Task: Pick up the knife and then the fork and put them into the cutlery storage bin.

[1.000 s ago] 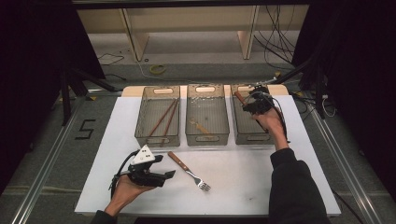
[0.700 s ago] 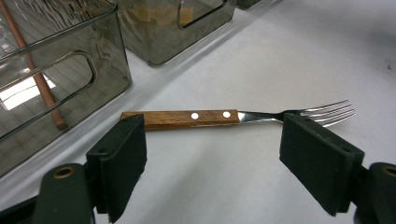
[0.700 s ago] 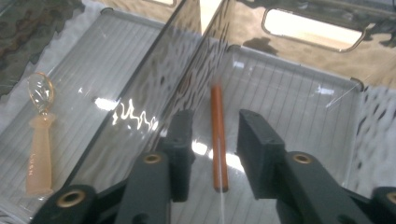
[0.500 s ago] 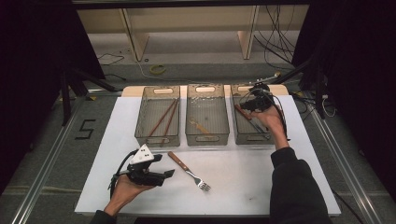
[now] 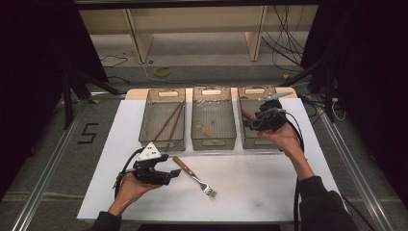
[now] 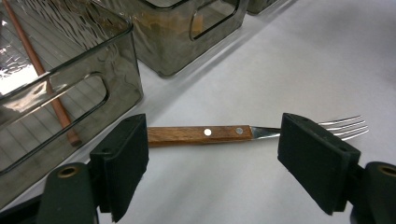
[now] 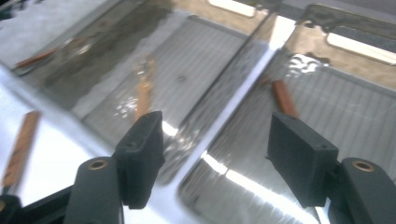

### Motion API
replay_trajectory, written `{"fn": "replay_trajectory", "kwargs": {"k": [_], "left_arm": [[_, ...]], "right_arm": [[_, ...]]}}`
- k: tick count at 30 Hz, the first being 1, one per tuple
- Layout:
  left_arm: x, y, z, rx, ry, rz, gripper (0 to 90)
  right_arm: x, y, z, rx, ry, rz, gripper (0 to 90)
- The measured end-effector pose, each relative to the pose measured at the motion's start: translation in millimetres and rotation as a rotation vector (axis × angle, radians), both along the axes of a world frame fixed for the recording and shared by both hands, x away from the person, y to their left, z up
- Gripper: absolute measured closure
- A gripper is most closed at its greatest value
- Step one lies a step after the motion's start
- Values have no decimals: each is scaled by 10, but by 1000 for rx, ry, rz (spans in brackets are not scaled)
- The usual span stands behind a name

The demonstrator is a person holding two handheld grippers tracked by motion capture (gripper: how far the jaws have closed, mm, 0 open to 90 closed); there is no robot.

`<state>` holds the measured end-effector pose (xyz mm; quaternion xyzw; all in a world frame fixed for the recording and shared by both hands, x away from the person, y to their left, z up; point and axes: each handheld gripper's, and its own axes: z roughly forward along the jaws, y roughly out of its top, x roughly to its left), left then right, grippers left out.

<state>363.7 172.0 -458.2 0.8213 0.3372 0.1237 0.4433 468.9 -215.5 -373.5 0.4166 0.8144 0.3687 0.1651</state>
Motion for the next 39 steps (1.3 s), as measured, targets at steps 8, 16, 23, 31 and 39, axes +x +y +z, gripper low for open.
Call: {"fn": "replay_trajectory", "kwargs": {"k": [8, 16, 23, 31, 39], "left_arm": [[152, -56, 28, 36, 31, 5, 323], [293, -126, 50, 82, 19, -9, 514], [420, -182, 30, 132, 25, 9, 731], [542, -266, -40, 180, 67, 4, 837], [649, -336, -138, 221, 80, 1, 846]], "right_arm": [[-407, -19, -149, 37, 3, 68, 355], [-625, 21, -336, 50, 10, 121, 339], [-774, 100, -372, 65, -9, 170, 332], [-917, 175, -471, 68, 12, 213, 322], [-979, 219, -512, 65, 22, 237, 322]]}}
